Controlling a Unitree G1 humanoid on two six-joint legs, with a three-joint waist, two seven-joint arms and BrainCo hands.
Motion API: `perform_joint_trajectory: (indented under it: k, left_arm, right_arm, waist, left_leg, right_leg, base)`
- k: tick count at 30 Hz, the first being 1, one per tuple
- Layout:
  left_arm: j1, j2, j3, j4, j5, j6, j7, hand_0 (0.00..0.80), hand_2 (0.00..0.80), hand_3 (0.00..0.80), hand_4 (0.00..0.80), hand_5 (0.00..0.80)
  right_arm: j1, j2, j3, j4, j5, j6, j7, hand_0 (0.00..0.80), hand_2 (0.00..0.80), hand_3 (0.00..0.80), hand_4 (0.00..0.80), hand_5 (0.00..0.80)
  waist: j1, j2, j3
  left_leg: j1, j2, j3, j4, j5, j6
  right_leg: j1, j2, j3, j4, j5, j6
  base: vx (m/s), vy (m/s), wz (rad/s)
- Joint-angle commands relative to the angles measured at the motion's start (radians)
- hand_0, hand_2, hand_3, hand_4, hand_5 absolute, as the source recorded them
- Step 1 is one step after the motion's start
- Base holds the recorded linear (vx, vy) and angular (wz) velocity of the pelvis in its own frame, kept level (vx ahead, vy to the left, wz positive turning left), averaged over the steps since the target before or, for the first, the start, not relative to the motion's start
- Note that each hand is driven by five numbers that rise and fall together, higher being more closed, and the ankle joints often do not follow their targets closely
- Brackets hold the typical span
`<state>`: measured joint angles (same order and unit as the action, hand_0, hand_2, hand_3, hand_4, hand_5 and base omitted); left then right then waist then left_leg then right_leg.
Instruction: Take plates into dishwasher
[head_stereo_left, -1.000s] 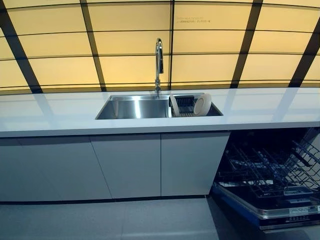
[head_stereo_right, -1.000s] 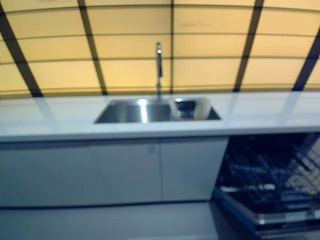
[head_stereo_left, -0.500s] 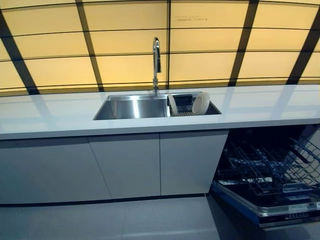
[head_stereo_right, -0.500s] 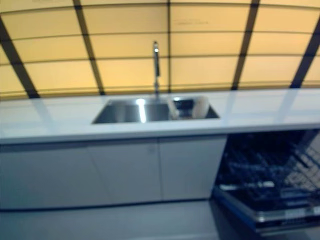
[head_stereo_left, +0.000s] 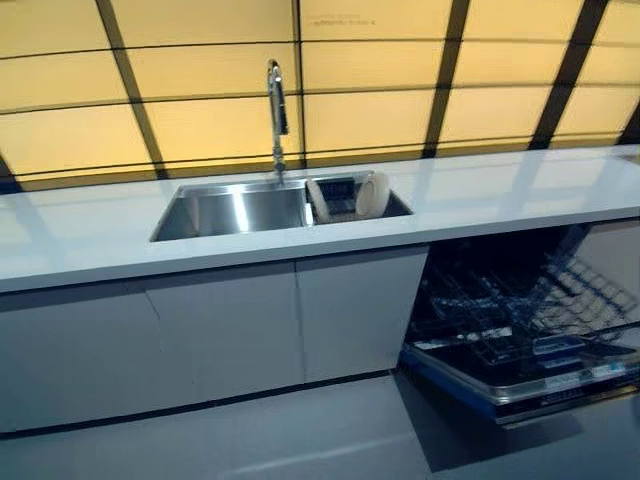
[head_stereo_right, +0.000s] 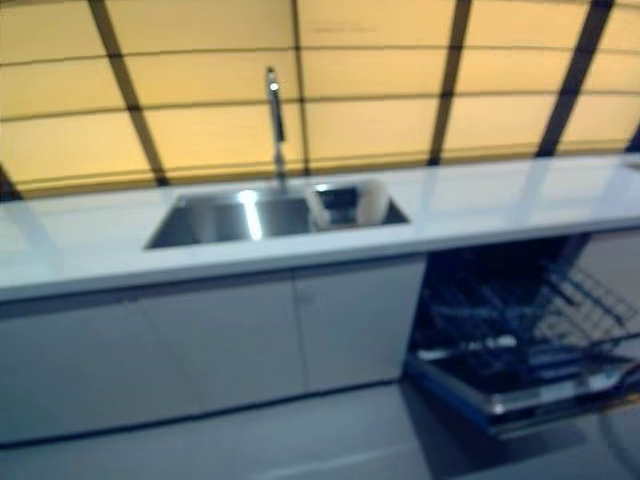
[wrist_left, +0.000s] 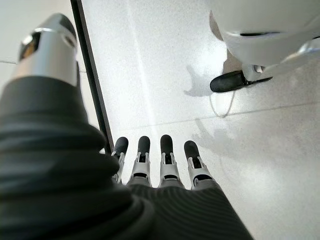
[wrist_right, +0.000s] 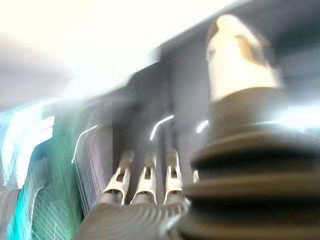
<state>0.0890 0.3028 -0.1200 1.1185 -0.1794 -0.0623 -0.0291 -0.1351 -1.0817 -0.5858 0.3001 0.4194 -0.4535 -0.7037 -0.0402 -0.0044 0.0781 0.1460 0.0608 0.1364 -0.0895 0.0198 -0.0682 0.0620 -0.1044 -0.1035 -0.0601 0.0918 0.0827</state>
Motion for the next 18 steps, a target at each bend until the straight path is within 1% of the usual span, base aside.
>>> perform_joint_trajectory:
  k: [1, 2, 3, 5, 6, 9, 12, 13, 15, 18]
  left_arm:
    - [-0.045, 0.051, -0.039, -0.013, -0.016, 0.036, 0.017, 0.0, 0.0, 0.0, 0.0, 0.0]
    - [-0.057, 0.049, -0.049, -0.023, -0.014, 0.047, 0.018, 0.0, 0.0, 0.0, 0.0, 0.0]
    - [-0.079, 0.047, -0.06, -0.023, -0.004, 0.056, 0.013, 0.0, 0.0, 0.0, 0.0, 0.0]
    - [-0.098, 0.046, -0.072, -0.017, -0.004, 0.06, 0.013, 0.0, 0.0, 0.0, 0.0, 0.0]
    - [-0.12, 0.046, -0.079, -0.006, -0.01, 0.064, 0.015, 0.0, 0.0, 0.0, 0.0, 0.0]
    - [-0.161, 0.046, -0.099, 0.025, -0.021, 0.067, 0.026, 0.0, 0.0, 0.0, 0.0, 0.0]
    - [-0.186, 0.053, -0.104, 0.05, -0.026, 0.063, 0.034, 0.0, 0.0, 0.0, 0.0, 0.0]
    - [-0.191, 0.059, -0.101, 0.059, -0.021, 0.059, 0.032, 0.0, 0.0, 0.0, 0.0, 0.0]
    - [-0.196, 0.067, -0.09, 0.072, -0.009, 0.064, 0.028, 0.0, 0.0, 0.0, 0.0, 0.0]
    - [-0.19, 0.073, -0.08, 0.084, 0.003, 0.06, 0.025, 0.0, 0.0, 0.0, 0.0, 0.0]
  right_arm:
    - [-0.109, 0.057, 0.084, 0.002, 0.158, -0.046, 0.166, 0.0, 0.0, 0.0, 0.0, 0.0]
    - [-0.161, 0.094, 0.141, -0.088, 0.078, -0.001, 0.147, 0.0, 0.0, 0.0, 0.0, 0.0]
    - [-0.221, 0.117, 0.211, -0.148, 0.017, 0.044, 0.162, 0.0, 0.0, 0.0, 0.0, 0.0]
    - [-0.271, 0.123, 0.256, -0.172, -0.015, 0.075, 0.172, 0.0, 0.0, 0.0, 0.0, 0.0]
    - [-0.323, 0.118, 0.299, -0.17, -0.012, 0.103, 0.196, 0.0, 0.0, 0.0, 0.0, 0.0]
    - [-0.425, 0.117, 0.369, -0.137, 0.017, 0.113, 0.253, 0.0, 0.0, 0.0, 0.0, 0.0]
    - [-0.489, 0.127, 0.424, -0.126, 0.025, 0.126, 0.278, 0.0, 0.0, 0.0, 0.0, 0.0]
    - [-0.513, 0.13, 0.45, -0.125, 0.038, 0.141, 0.286, 0.0, 0.0, 0.0, 0.0, 0.0]
    - [-0.54, 0.134, 0.485, -0.127, 0.11, 0.197, 0.355, 0.0, 0.0, 0.0, 0.0, 0.0]
    - [-0.556, 0.145, 0.513, -0.131, 0.133, 0.251, 0.404, 0.0, 0.0, 0.0, 0.0, 0.0]
  waist:
    - [0.022, -0.05, 0.021]
    - [0.021, -0.048, 0.034]
    - [0.024, -0.046, 0.045]
    - [0.029, -0.045, 0.048]
    - [0.029, -0.048, 0.051]
    - [0.037, -0.06, 0.051]
    - [0.049, -0.075, 0.054]
    - [0.056, -0.082, 0.056]
    - [0.071, -0.095, 0.056]
    - [0.082, -0.103, 0.058]
  left_leg:
    - [-0.023, -0.081, -0.029, 0.059, -0.081, 0.105]
    - [-0.032, -0.088, -0.038, 0.076, -0.082, 0.112]
    - [-0.038, -0.095, -0.052, 0.092, -0.084, 0.116]
    - [-0.04, -0.098, -0.058, 0.103, -0.088, 0.118]
    - [-0.042, -0.1, -0.059, 0.112, -0.093, 0.118]
    - [-0.043, -0.101, -0.057, 0.128, -0.106, 0.119]
    - [-0.043, -0.097, -0.054, 0.135, -0.113, 0.118]
    - [-0.044, -0.093, -0.054, 0.137, -0.113, 0.117]
    - [-0.047, -0.087, -0.057, 0.139, -0.112, 0.117]
    - [-0.051, -0.084, -0.061, 0.14, -0.112, 0.117]
  right_leg:
    - [-0.038, -0.077, 0.021, 0.185, -0.019, 0.075]
    - [-0.069, -0.097, 0.017, 0.25, 0.005, 0.072]
    - [-0.099, -0.112, 0.021, 0.301, 0.034, 0.063]
    - [-0.112, -0.118, 0.02, 0.32, 0.042, 0.059]
    - [-0.115, -0.122, 0.018, 0.322, 0.043, 0.057]
    - [-0.108, -0.124, 0.016, 0.306, 0.048, 0.061]
    - [-0.095, -0.126, 0.011, 0.283, 0.05, 0.07]
    - [-0.083, -0.127, 0.003, 0.269, 0.046, 0.074]
    - [-0.06, -0.127, -0.014, 0.241, 0.03, 0.077]
    - [-0.048, -0.125, -0.025, 0.226, 0.017, 0.079]
  base:
    - [-0.038, 0.199, -0.06]
    - [-0.038, 0.21, -0.13]
    - [-0.033, 0.19, -0.18]
    - [-0.006, 0.124, -0.06]
    - [0.003, 0.083, 0.08]
    - [0.012, 0.011, 0.09]
    - [0.018, -0.067, 0.04]
    - [0.026, -0.096, 0.05]
    - [0.022, -0.108, 0.06]
    - [0.009, -0.065, 0.05]
